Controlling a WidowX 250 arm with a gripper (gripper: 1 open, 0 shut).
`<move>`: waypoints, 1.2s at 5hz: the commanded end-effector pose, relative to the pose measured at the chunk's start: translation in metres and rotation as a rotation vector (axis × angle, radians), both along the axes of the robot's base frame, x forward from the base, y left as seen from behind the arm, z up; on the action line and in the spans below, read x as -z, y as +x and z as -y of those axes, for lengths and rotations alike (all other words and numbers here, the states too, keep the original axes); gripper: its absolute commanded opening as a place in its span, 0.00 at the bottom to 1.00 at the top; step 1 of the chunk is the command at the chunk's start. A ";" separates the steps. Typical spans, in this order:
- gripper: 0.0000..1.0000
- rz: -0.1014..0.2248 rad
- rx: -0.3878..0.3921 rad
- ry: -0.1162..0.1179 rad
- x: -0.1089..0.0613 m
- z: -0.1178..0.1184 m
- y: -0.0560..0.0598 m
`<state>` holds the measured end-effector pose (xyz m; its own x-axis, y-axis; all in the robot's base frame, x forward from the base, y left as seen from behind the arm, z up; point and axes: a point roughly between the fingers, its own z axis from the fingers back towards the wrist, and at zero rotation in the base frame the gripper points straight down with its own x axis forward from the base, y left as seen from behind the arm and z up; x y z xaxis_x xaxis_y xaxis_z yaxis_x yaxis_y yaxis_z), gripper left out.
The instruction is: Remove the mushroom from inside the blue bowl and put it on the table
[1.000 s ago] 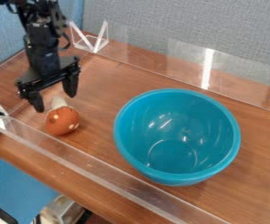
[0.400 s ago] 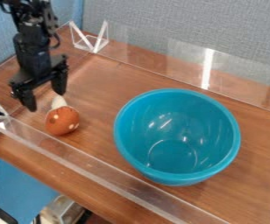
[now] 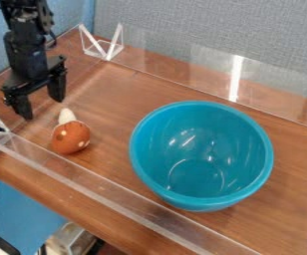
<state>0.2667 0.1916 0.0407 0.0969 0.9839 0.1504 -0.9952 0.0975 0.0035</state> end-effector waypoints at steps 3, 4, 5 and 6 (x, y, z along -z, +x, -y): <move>1.00 0.039 -0.013 0.037 -0.013 -0.001 0.026; 0.00 0.037 -0.014 0.040 -0.010 0.000 0.026; 0.00 0.035 -0.024 0.046 -0.002 0.001 0.025; 0.00 0.030 -0.037 0.051 0.005 0.003 0.024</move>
